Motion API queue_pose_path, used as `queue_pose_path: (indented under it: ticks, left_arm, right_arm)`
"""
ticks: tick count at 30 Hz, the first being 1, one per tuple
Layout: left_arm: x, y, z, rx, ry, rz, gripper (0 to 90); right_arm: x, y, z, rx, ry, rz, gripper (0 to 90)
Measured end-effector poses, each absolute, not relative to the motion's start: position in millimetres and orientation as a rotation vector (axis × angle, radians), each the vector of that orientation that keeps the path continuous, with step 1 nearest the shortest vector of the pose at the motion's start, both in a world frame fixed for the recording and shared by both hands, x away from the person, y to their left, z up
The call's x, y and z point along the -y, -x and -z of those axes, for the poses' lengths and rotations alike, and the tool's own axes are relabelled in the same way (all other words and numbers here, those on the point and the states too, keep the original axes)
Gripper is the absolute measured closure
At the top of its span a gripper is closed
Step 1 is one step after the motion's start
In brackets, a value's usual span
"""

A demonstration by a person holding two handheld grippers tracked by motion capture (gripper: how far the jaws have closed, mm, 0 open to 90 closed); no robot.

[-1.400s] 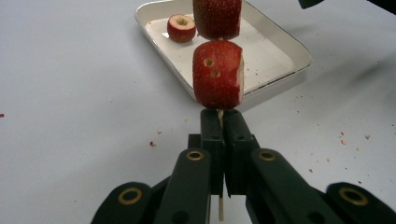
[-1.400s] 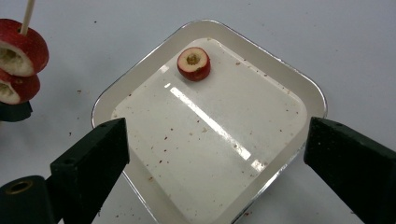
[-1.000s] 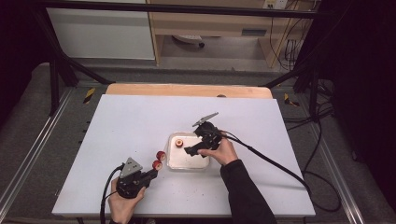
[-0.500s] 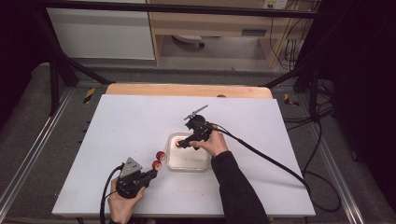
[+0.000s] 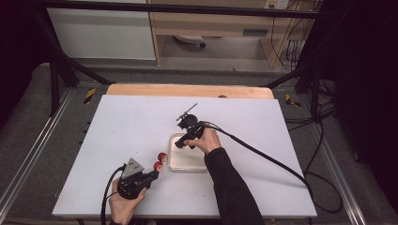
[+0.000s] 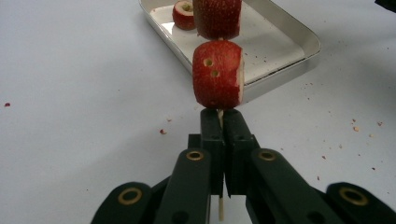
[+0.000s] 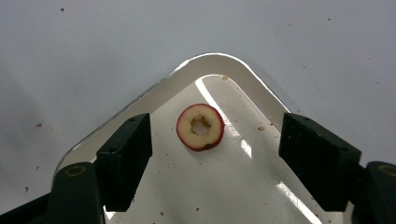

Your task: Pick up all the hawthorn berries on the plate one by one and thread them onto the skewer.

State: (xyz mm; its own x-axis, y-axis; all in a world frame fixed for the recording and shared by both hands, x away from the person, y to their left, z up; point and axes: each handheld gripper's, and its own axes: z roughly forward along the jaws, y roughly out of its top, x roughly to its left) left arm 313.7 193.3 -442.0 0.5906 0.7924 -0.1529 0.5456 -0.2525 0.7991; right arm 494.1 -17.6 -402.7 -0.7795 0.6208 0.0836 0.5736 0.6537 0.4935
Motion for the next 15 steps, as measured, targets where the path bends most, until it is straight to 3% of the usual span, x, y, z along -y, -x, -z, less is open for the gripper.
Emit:
queue_pose_path:
  ticks: [15]
  left_arm:
    - [-192,-314,442,-1.063,-1.947,-0.357,88.2]
  right_arm:
    - [3,-500,415,-2.822,-0.971,-0.676,43.1]
